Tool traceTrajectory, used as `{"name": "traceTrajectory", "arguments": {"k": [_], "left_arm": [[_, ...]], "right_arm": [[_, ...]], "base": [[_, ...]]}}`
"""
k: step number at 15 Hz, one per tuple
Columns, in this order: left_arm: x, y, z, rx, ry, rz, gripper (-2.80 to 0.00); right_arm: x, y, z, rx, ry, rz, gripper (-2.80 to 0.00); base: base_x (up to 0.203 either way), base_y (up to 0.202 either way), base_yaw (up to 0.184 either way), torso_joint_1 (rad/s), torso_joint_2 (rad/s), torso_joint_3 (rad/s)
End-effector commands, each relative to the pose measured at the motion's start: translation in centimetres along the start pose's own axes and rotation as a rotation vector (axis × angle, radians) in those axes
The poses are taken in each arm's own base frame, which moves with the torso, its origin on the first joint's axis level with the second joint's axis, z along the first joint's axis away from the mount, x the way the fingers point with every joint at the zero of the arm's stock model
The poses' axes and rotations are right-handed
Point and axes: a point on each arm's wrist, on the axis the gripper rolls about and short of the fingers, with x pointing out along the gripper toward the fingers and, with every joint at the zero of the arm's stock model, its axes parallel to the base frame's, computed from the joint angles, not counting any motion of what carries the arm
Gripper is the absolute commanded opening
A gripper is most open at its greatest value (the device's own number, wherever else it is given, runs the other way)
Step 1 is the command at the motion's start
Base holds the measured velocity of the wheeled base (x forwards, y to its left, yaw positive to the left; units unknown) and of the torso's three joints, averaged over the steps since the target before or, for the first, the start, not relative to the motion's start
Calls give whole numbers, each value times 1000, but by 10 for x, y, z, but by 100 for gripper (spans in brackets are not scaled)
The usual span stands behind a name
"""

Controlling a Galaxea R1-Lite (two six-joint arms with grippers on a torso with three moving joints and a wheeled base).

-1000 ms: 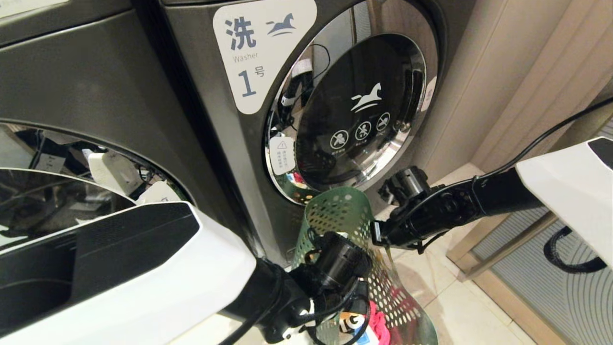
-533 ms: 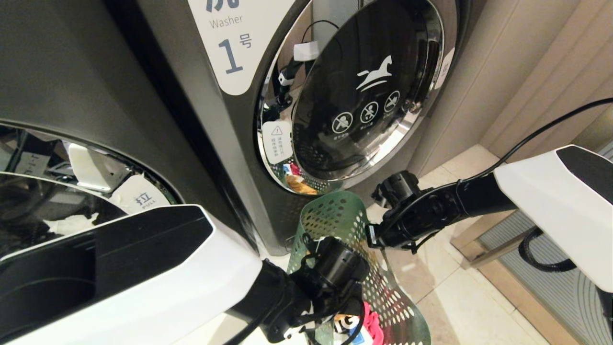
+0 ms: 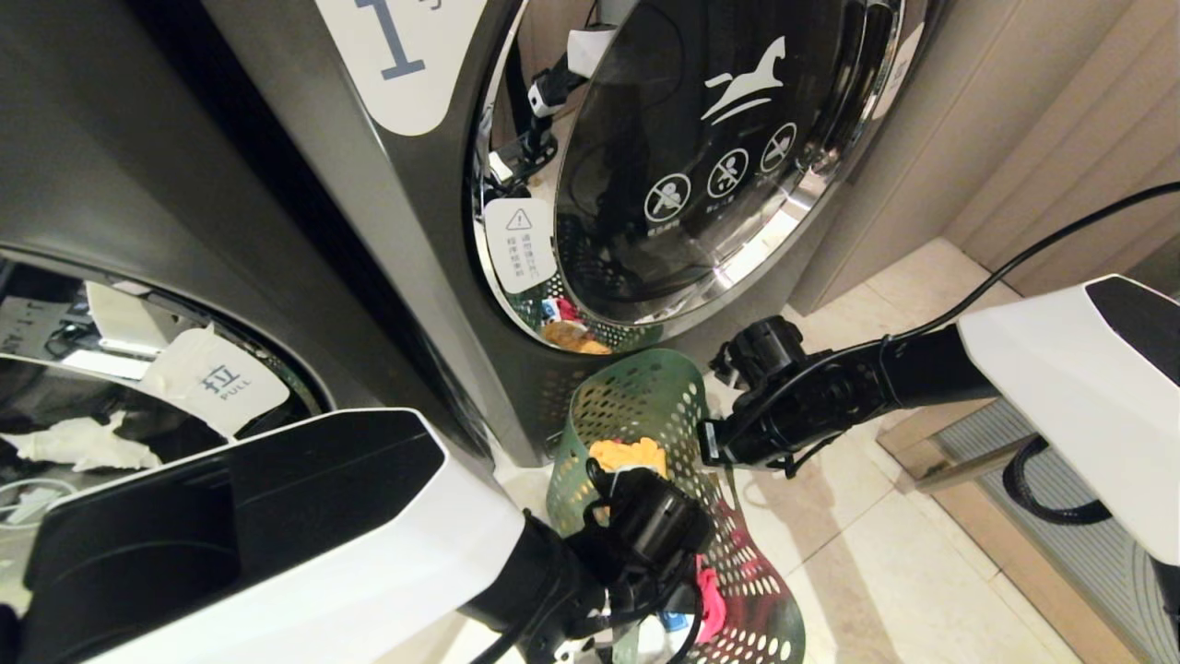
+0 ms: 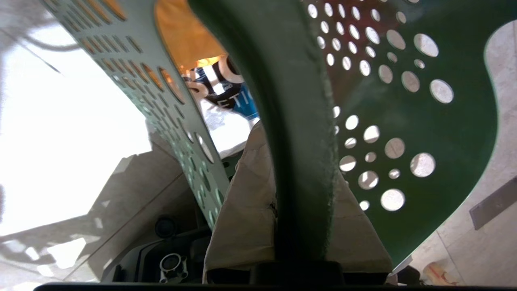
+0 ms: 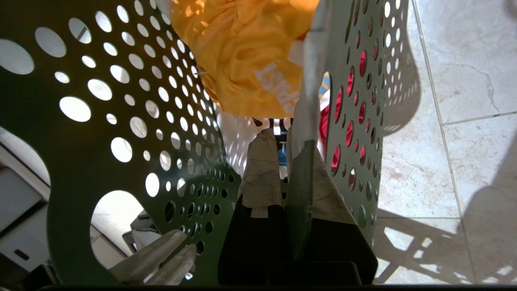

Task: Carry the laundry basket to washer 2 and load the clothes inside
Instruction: Pick up the clothes basket and put it beside the washing machine

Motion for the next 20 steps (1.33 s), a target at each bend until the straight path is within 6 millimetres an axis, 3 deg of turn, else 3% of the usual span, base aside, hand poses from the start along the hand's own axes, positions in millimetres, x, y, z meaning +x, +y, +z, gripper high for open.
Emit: {"name": "traceTrajectory", "arguments": {"k": [1, 10, 11, 16, 20], "left_arm": [[2, 0, -3, -1, 8, 6, -280], [4, -2, 0, -2, -38, 11, -280], [6, -1, -3, 1, -36, 25, 0], [2, 3, 1, -2, -72, 82, 0], [-34, 16, 41, -31, -235, 169, 0]], "right_arm": [[1, 0, 3, 2, -6, -3, -280], [2, 0, 4, 5, 3, -5, -280], [2, 0, 3, 5, 5, -6, -280], [1, -5, 4, 7, 3, -14, -280], [-4, -24, 10, -57, -8, -44, -280]], "base": [[0, 0, 0, -2, -5, -87], [0, 0, 0, -2, 0, -7], [0, 0, 0, 0, 0, 0], [0, 0, 0, 0, 0, 0], [0, 0, 0, 0, 0, 0]]}}
